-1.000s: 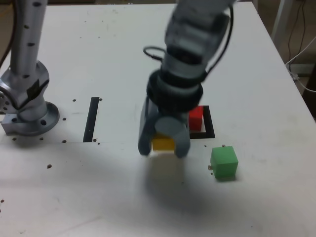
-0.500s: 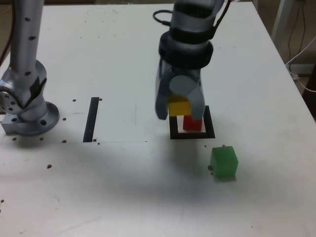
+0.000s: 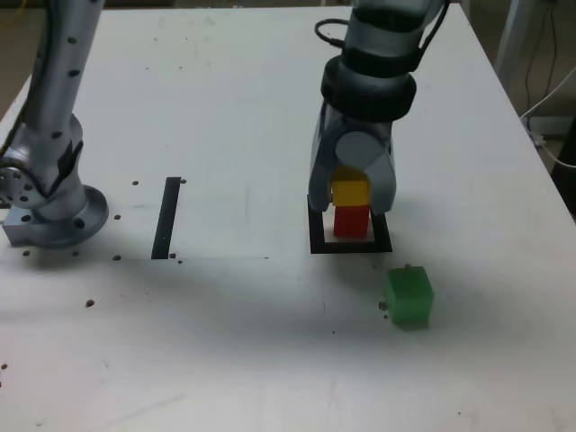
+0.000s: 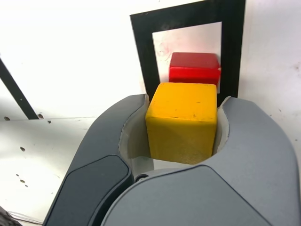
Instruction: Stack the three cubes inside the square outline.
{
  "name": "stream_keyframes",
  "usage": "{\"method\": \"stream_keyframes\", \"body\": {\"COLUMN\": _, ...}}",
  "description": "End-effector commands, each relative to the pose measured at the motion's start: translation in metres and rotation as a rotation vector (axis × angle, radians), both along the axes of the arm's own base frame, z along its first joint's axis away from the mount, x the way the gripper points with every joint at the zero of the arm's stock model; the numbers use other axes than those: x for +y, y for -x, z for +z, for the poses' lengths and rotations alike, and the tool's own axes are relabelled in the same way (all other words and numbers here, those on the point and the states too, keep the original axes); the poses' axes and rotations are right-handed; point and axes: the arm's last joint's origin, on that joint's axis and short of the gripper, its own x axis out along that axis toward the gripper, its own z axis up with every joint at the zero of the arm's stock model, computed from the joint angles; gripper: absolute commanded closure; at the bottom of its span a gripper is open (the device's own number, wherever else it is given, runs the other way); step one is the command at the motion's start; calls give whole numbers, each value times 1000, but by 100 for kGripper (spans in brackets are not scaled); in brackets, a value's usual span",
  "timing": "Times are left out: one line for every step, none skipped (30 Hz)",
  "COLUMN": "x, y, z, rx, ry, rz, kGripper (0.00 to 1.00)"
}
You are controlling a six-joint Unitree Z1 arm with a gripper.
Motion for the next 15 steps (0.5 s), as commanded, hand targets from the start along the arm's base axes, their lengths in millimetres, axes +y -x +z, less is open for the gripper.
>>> {"method": "stream_keyframes", "body": {"x": 0, "y": -2, "z": -2, "rx": 9, "ry": -1, "rz": -7, "kGripper": 80}}
{"method": "stream_keyframes", "body": {"x": 0, "y": -3, "z": -3, "rx": 11, "ry": -1, "rz": -9, "kGripper": 80}}
{"method": "stream_keyframes", "body": {"x": 0, "y": -3, "z": -4, "rx": 13, "ry": -1, "rz": -11, "kGripper": 80}}
{"method": "stream_keyframes", "body": {"x": 0, "y": -4, "z": -4, "rx": 15, "ry": -2, "rz": -11, "kGripper": 80}}
{"method": "stream_keyframes", "body": {"x": 0, "y": -4, "z": -4, "rx": 17, "ry": -3, "rz": -12, "kGripper": 80}}
{"method": "stream_keyframes", "body": {"x": 0, "y": -4, "z": -5, "rx": 19, "ry": -3, "rz": -13, "kGripper": 80}}
{"method": "stream_keyframes", "body": {"x": 0, "y": -4, "z": -5, "rx": 20, "ry": -4, "rz": -13, "kGripper": 80}}
{"method": "stream_keyframes", "body": {"x": 0, "y": -4, "z": -5, "rx": 21, "ry": -4, "rz": -14, "kGripper": 80}}
{"method": "stream_keyframes", "body": {"x": 0, "y": -4, "z": -6, "rx": 23, "ry": -4, "rz": -15, "kGripper": 80}}
{"method": "stream_keyframes", "body": {"x": 0, "y": -4, "z": -6, "rx": 24, "ry": -4, "rz": -16, "kGripper": 80}}
{"method": "stream_keyframes", "body": {"x": 0, "y": -4, "z": -6, "rx": 25, "ry": -4, "rz": -17, "kGripper": 80}}
{"method": "stream_keyframes", "body": {"x": 0, "y": -4, "z": -6, "rx": 26, "ry": -4, "rz": -17, "kGripper": 80}}
{"method": "stream_keyframes", "body": {"x": 0, "y": -4, "z": -6, "rx": 27, "ry": -4, "rz": -18, "kGripper": 80}}
{"method": "stream_keyframes", "body": {"x": 0, "y": -4, "z": -7, "rx": 28, "ry": -4, "rz": -19, "kGripper": 80}}
{"method": "stream_keyframes", "body": {"x": 0, "y": -4, "z": -7, "rx": 29, "ry": -4, "rz": -19, "kGripper": 80}}
